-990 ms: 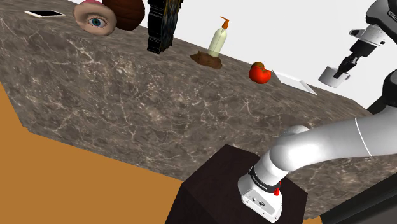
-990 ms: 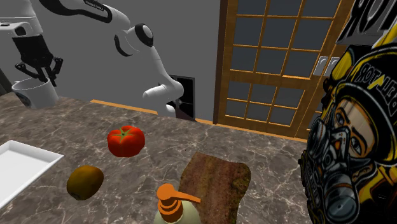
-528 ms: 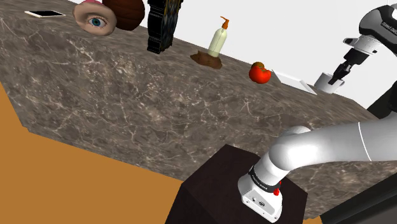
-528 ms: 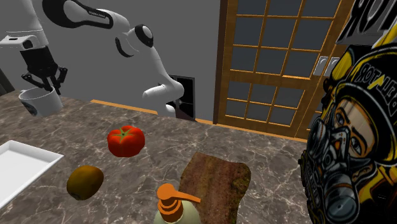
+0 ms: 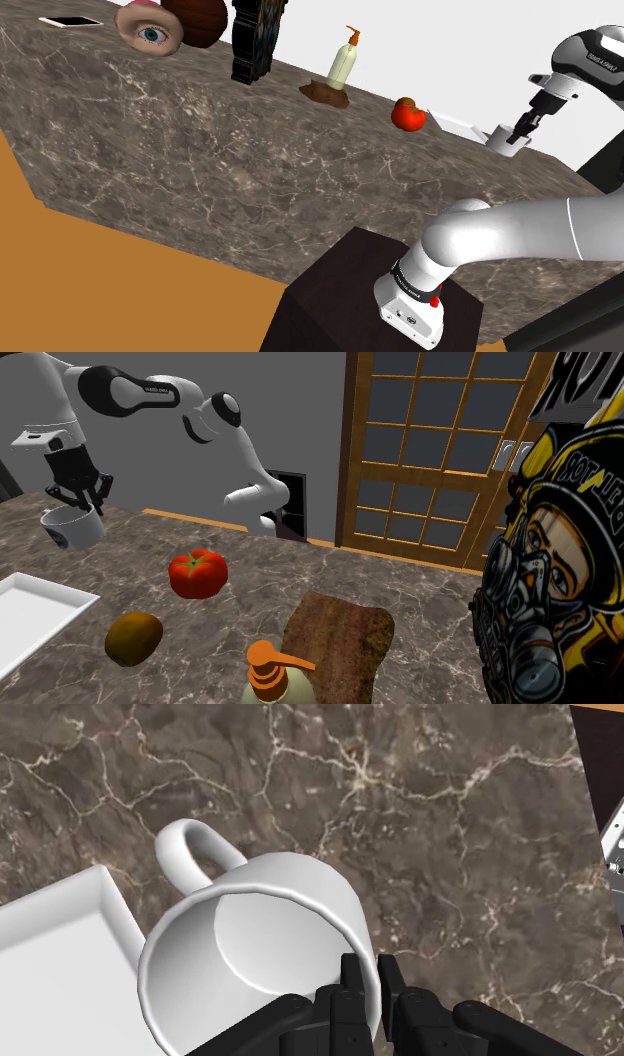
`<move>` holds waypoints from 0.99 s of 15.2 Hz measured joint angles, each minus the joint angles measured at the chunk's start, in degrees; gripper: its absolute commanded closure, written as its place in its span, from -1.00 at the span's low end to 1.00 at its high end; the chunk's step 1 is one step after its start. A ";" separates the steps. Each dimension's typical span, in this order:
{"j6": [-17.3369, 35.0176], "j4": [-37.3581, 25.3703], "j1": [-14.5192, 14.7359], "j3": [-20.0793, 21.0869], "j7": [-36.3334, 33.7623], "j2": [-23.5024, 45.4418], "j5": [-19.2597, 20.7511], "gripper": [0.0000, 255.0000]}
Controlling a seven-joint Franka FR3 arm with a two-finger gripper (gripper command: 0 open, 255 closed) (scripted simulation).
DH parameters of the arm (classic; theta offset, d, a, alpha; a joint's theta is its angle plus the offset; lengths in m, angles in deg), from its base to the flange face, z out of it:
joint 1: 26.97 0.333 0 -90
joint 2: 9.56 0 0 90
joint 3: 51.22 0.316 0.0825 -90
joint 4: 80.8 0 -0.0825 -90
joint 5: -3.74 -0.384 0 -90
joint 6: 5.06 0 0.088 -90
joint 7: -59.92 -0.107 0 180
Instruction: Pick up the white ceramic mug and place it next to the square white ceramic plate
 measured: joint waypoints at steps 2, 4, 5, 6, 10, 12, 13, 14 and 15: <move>1.12 1.71 -0.39 -0.16 -0.33 -0.63 0.43 1.00; 2.40 3.87 -1.00 -0.16 -0.81 -1.48 0.94 1.00; 2.90 4.63 -1.19 -0.29 -0.92 -1.77 1.17 1.00; 3.41 5.23 -1.25 -0.51 -1.02 -1.93 1.35 1.00; 4.01 6.03 -1.42 -0.72 -1.10 -2.22 1.63 1.00; 4.05 6.08 -1.42 -0.73 -1.11 -2.23 1.64 1.00; 4.06 6.09 -1.42 -0.74 -1.11 -2.24 1.65 1.00; 4.06 6.09 -1.42 -0.74 -1.11 -2.24 1.65 -1.00; 4.06 6.09 -1.42 -0.74 -1.11 -2.24 1.65 -1.00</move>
